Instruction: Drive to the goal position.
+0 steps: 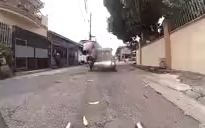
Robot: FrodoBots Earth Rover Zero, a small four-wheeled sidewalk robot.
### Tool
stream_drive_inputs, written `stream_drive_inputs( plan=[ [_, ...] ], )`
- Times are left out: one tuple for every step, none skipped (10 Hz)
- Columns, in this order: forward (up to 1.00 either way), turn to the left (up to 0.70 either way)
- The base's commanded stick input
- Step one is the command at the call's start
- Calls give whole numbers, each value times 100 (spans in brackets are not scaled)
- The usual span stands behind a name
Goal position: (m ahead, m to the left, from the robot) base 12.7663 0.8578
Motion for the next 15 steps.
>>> stream_drive_inputs(
  plan=[
    [70, -13],
    [70, -13],
    [70, -13],
    [70, -11],
    [70, -6],
    [70, 0],
    [70, 0],
    [70, 0],
    [70, 0],
    [70, 0],
    [70, 0],
    [70, 0],
    [70, 0],
    [70, 0],
    [70, 0]
  ],
)
